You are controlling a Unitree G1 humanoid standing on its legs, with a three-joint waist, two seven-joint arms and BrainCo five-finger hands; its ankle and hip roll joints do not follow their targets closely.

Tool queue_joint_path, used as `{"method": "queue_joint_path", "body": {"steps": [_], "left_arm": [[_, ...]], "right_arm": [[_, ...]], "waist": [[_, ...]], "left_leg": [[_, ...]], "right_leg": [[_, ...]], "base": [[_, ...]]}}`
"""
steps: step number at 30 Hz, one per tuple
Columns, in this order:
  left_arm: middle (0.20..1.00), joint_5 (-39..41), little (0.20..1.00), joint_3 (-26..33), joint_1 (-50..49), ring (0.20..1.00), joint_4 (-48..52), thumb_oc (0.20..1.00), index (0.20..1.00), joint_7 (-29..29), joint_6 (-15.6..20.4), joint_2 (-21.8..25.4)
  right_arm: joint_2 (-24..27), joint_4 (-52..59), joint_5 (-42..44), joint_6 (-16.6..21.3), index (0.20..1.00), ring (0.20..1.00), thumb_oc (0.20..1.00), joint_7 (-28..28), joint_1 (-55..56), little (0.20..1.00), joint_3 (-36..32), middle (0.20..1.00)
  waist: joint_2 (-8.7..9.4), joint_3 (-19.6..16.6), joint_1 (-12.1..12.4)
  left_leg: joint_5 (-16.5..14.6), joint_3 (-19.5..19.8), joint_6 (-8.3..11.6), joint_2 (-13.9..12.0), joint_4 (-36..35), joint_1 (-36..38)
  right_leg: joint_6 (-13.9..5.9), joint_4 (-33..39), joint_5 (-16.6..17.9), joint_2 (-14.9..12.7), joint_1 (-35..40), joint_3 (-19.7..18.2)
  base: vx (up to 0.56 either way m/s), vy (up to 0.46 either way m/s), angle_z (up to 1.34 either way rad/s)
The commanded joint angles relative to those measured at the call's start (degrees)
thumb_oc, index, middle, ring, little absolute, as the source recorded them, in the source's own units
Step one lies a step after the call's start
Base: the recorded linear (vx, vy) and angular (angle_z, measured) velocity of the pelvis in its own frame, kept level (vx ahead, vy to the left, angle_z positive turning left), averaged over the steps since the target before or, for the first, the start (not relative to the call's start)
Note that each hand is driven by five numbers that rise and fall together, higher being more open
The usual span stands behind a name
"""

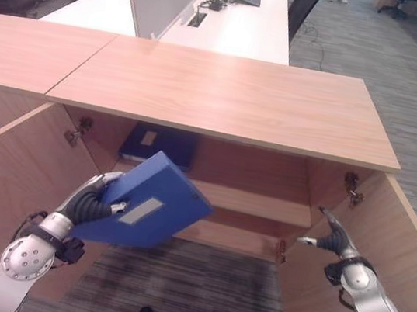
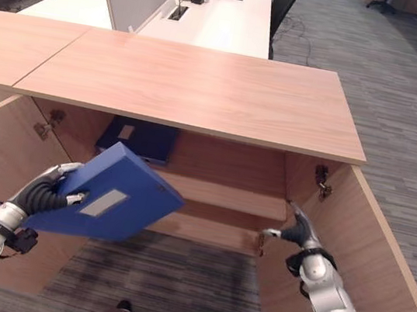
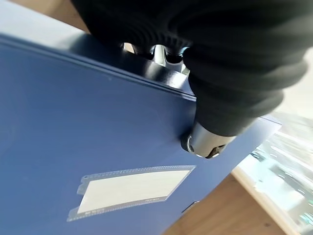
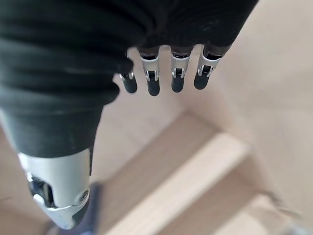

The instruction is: Put the empty folder in the office cabinet

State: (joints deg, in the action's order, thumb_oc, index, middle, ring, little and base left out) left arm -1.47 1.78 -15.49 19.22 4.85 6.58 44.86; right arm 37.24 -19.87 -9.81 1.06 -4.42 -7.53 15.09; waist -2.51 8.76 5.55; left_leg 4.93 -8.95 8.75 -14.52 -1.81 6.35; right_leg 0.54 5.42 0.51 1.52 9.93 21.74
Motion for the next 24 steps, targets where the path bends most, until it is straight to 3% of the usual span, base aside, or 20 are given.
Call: {"method": "queue_joint_path", "body": {"steps": [1,7,24], "left_arm": [[0.2,2.09,0.2,-1.79,4.04,0.2,5.92,0.2,0.2,-0.09,5.74,4.1],[0.2,4.53,0.2,-4.58,6.63,0.2,8.0,0.2,0.2,1.65,6.44,7.92],[0.2,4.62,0.2,-5.54,8.18,0.2,8.25,0.2,0.2,2.3,6.69,7.25]], "right_arm": [[0.71,4.84,-0.29,3.44,1.0,1.0,1.0,1.04,-6.58,1.0,3.47,1.0],[0.14,12.02,1.37,5.06,1.0,1.0,1.0,4.06,-9.27,1.0,7.67,1.0],[-3.68,21.64,12.07,7.29,1.0,1.0,1.0,9.24,-12.11,1.0,11.55,1.0]], "waist": [[2.75,-1.83,-0.41],[2.73,-2.2,-0.42],[2.95,-2.5,-0.17]], "left_leg": [[-0.8,1.02,0.55,-2.08,5.97,-4.84],[-1.02,0.94,0.78,-2.18,6.21,-4.75],[-0.41,0.68,0.77,-2.21,5.97,-5.23]], "right_leg": [[-1.27,-0.42,-5.94,-1.04,2.68,-2.31],[-1.23,-0.44,-6.21,-0.92,3.05,-2.53],[-1.17,-0.45,-5.77,-1.16,2.57,-2.44]], "base": [[0.0,0.0,0.0],[0.0,-0.002,-0.01],[0.0,0.0,0.0]]}}
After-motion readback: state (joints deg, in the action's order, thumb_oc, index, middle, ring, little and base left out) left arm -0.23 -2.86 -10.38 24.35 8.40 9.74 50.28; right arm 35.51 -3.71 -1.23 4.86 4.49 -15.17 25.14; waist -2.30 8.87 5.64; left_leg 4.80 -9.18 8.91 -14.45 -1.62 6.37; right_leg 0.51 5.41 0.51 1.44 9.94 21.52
